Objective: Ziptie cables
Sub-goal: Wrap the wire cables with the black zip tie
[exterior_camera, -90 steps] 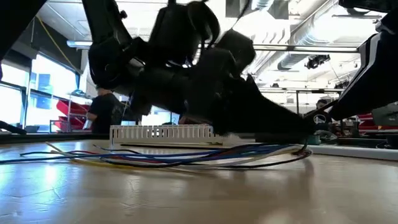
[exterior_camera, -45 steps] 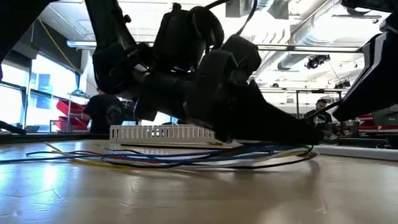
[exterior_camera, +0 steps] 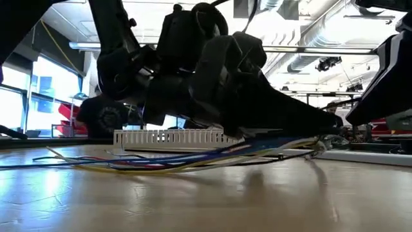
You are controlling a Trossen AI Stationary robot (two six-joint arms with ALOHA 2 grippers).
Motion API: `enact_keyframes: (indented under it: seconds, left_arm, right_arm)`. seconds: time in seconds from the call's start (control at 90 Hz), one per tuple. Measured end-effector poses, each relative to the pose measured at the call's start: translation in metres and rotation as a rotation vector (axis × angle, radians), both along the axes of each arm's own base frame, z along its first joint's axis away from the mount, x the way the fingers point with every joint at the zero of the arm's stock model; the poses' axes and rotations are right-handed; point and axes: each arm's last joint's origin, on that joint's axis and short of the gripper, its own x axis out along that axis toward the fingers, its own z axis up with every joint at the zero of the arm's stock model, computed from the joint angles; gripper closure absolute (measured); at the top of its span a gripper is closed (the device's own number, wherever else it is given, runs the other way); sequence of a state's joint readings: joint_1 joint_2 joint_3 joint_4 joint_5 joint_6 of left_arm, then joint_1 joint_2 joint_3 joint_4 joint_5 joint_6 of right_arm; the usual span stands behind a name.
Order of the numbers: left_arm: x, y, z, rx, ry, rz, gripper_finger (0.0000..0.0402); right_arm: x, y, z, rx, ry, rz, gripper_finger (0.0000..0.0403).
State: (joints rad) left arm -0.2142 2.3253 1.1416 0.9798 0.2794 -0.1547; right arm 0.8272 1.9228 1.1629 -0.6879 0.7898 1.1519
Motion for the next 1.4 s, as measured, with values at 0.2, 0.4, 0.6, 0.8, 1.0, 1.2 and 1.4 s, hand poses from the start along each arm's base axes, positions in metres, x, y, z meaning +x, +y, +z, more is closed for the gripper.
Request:
enact_keyframes:
  seconds: [0.2, 0.4, 0.6, 0.8, 1.0, 1.2, 1.4]
  left_arm:
    - [0.000, 0.001, 0.001, -0.005, -0.004, 0.025, 0.0289]
    - [0.001, 0.001, 0.001, 0.003, -0.012, 0.068, 0.0301]
    - [0.001, 0.001, 0.001, 0.007, -0.011, 0.081, 0.0352]
    - [0.001, 0.000, 0.000, 0.039, -0.015, 0.072, 0.0393]
    - [0.000, 0.001, -0.003, 0.053, 0.013, 0.069, 0.0392]
    - [0.000, 0.001, -0.004, 0.073, 0.027, 0.067, 0.0394]
    - [-0.001, -0.001, -0.005, 0.080, 0.036, 0.061, 0.0395]
  right_arm:
    - [0.000, 0.000, 0.000, 0.004, -0.003, 0.000, 0.0403]
    - [0.000, 0.000, 0.000, 0.005, -0.004, 0.000, 0.0403]
    - [0.000, 0.001, 0.000, 0.007, -0.005, 0.000, 0.0403]
    - [-0.003, 0.004, -0.001, 0.044, 0.007, -0.003, 0.0403]
    - [-0.024, 0.023, -0.008, 0.147, 0.028, -0.032, 0.0403]
    - [-0.049, 0.039, -0.016, 0.226, 0.010, -0.101, 0.0402]
    - [-0.057, 0.034, 0.000, 0.233, 0.152, -0.052, 0.0387]
